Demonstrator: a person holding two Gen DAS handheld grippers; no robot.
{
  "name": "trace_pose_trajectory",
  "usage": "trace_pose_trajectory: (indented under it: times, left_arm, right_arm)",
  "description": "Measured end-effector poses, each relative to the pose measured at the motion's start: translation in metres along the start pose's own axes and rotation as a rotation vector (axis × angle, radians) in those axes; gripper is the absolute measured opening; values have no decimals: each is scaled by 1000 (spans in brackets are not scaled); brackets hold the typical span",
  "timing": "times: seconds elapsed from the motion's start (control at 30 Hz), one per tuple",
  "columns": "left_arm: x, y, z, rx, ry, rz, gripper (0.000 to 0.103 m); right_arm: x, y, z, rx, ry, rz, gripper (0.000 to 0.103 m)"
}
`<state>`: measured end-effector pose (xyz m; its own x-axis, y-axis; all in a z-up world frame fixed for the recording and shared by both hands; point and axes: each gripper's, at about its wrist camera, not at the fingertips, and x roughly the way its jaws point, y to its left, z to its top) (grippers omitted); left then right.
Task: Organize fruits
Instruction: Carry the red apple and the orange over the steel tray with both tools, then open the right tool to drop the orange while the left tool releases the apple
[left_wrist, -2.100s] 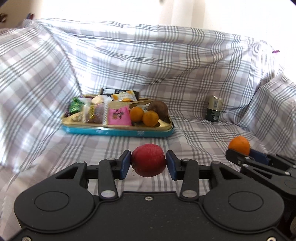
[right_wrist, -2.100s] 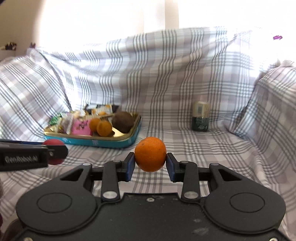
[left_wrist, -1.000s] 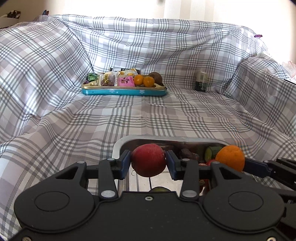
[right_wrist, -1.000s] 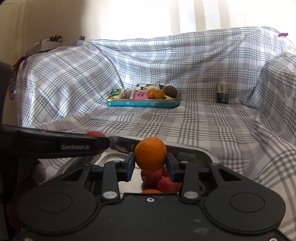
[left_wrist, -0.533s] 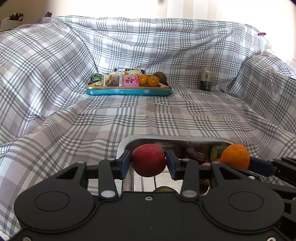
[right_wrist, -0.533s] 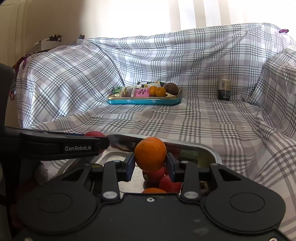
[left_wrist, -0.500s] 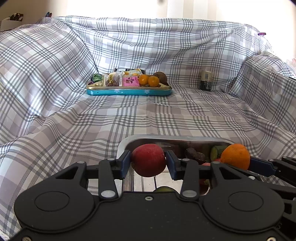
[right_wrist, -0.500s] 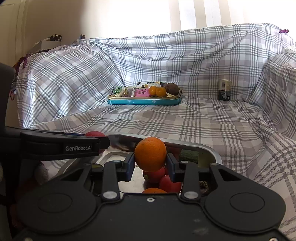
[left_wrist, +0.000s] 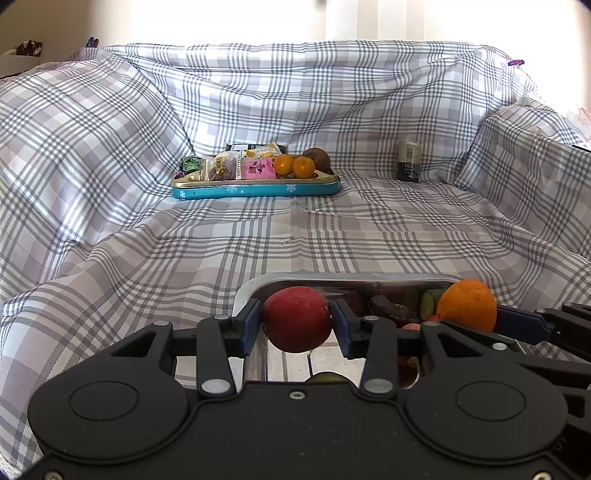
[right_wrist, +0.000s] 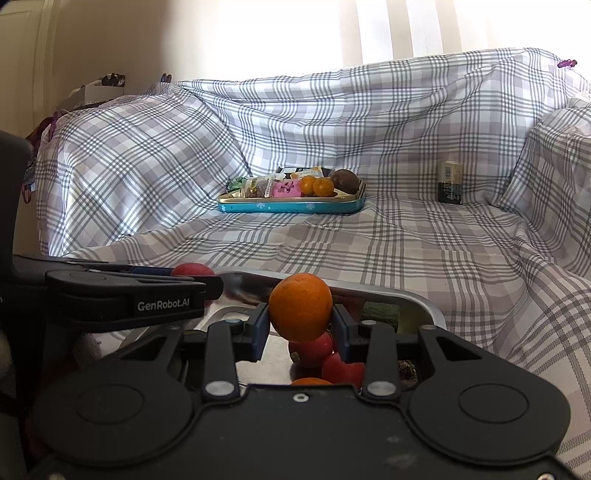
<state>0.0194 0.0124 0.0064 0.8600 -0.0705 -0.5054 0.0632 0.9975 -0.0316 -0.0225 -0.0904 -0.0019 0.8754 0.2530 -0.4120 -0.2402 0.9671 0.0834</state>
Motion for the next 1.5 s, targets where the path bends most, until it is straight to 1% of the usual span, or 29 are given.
trace_pose_trajectory:
  times: [0.17, 0.27, 0.43, 0.53, 0.83, 1.1, 1.33, 1.5]
  left_arm:
    - [-1, 0, 1, -6, -7, -6, 50]
    - [-5, 0, 1, -4, -36, -2, 51]
    - [-1, -3, 1, 11, -20, 7, 51]
    - [-1, -2, 1, 11, -21, 8, 51]
    - [-1, -2, 1, 9, -18, 16, 51]
    - [-1, -7, -1, 43, -20, 30, 51]
    - [-1, -7, -1, 42, -18, 32, 51]
    - [0, -6, -1, 40, -16, 34, 51]
  right_arm:
    - [-1, -2, 0, 12, -5, 5, 39]
    - [-2, -3, 0, 21, -6, 7, 41]
    - [-2, -5, 0, 37, -8, 9, 41]
    - [-3, -5, 0, 43, -19, 9, 41]
    - [-1, -4, 1, 41, -11, 1, 41]
    - [0, -4, 1, 37, -6, -5, 41]
    - [4, -4, 1, 40, 15, -24, 41]
    - [7, -6, 0, 52, 35, -43, 43]
